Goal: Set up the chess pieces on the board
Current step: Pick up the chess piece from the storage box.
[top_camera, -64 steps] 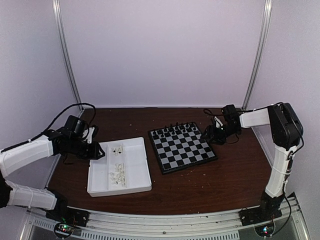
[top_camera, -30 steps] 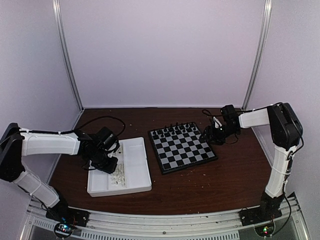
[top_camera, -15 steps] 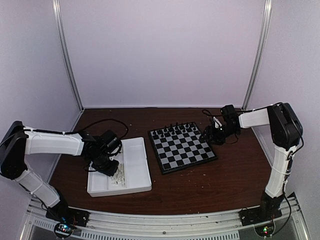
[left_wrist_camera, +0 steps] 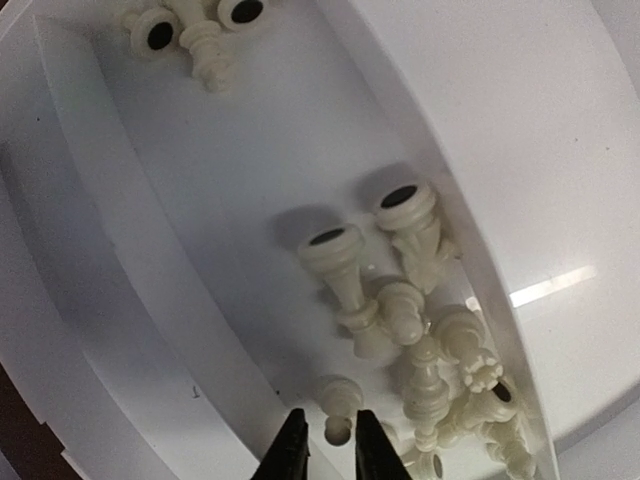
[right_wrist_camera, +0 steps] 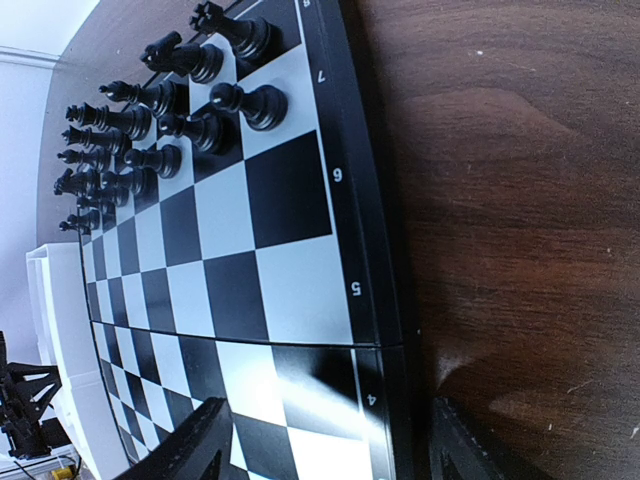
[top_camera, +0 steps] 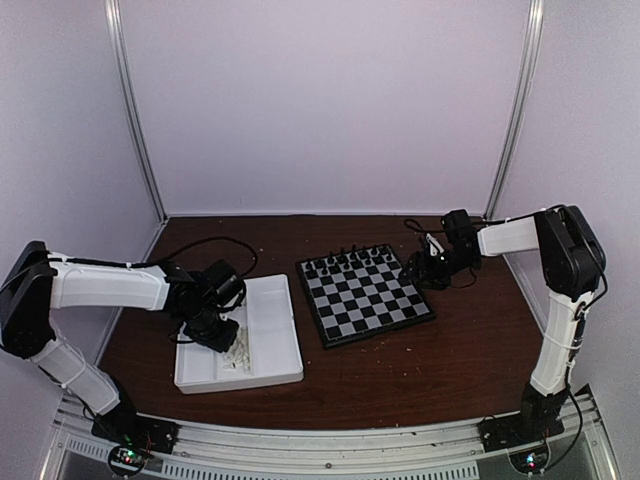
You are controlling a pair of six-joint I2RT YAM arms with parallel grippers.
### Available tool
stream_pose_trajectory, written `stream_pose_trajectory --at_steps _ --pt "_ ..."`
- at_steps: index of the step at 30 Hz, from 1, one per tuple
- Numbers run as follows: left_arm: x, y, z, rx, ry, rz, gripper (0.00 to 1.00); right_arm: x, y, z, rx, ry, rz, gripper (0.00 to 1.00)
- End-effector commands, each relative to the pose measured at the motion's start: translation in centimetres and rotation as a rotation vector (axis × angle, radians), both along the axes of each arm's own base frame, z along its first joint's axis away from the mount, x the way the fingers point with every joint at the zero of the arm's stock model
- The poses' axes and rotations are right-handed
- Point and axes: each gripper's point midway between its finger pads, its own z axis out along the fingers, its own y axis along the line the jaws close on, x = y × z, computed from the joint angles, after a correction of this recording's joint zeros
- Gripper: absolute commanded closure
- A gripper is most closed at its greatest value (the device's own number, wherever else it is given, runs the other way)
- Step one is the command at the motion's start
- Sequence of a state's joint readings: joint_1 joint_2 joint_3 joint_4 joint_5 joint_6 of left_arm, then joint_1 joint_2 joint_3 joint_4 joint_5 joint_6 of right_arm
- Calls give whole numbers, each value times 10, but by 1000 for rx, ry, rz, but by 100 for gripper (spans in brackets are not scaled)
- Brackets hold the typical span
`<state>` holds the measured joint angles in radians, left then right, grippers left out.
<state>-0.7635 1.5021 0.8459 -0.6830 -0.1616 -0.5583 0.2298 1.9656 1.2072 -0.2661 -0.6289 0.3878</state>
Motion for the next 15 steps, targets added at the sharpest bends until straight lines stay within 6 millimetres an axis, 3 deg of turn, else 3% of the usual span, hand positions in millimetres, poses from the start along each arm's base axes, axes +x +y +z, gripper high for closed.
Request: stream_pose_trajectory --at_steps 1,6,9,15 --pt "2 -2 -1 17 -2 7 81 -10 -1 -5 -33 26 12 30" --pt "2 -3 -7 31 10 5 82 -10 0 -5 -34 27 12 30" --pt "2 -3 -7 35 11 2 88 -9 -1 -4 -36 24 10 30" --pt "6 -5 6 49 -24 -10 93 -10 -1 -4 -36 25 11 30"
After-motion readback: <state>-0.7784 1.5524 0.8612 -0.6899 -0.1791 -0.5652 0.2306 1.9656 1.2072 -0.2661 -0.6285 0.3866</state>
